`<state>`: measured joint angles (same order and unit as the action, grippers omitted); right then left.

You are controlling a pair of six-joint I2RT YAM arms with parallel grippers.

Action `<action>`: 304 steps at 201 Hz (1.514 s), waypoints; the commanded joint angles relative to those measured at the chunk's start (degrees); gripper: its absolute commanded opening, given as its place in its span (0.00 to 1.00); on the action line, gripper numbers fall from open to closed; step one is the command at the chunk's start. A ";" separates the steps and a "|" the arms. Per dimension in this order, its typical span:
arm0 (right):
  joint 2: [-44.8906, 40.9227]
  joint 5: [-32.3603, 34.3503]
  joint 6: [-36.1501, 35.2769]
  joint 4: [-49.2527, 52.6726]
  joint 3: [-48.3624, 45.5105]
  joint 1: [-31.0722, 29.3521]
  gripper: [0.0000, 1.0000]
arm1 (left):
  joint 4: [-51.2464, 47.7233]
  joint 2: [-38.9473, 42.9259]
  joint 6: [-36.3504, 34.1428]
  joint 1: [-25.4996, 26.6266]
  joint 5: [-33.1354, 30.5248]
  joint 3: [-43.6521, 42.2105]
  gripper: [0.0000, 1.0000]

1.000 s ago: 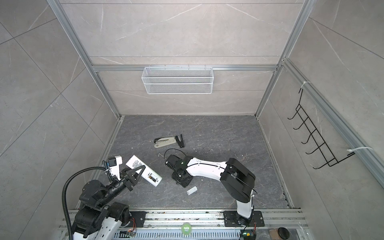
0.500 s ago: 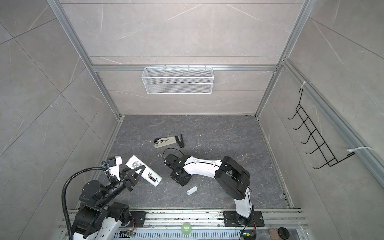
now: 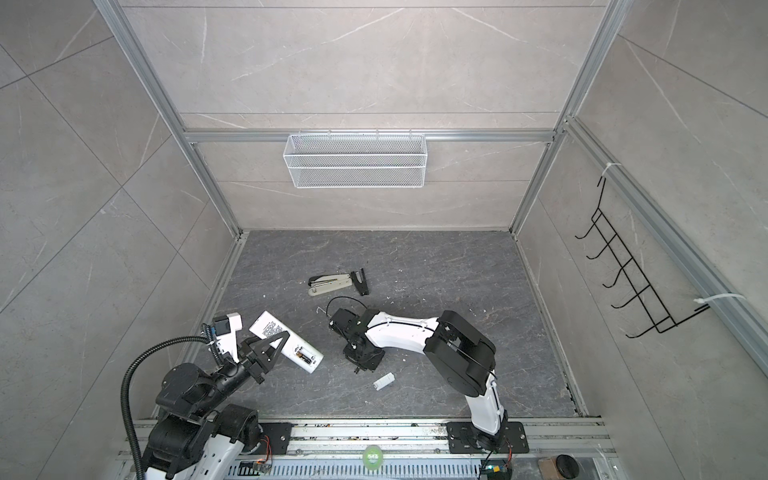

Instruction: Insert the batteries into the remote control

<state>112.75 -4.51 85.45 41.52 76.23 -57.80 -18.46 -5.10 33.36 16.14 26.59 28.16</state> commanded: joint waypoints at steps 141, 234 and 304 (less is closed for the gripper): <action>3.83 7.62 -44.85 9.66 3.19 0.01 0.01 | 8.68 -10.21 1.21 0.24 12.35 1.09 0.00; -1.48 9.79 -52.43 2.67 -5.21 0.06 0.00 | 12.38 -15.11 4.11 0.18 17.01 -0.22 0.00; -0.25 9.56 -55.17 2.25 -4.17 0.06 0.00 | 11.64 -14.63 4.27 0.22 15.77 -1.12 0.00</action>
<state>110.45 2.35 32.40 43.48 73.21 -57.82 -9.96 -20.14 37.01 16.14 42.09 27.38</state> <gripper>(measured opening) 0.099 0.204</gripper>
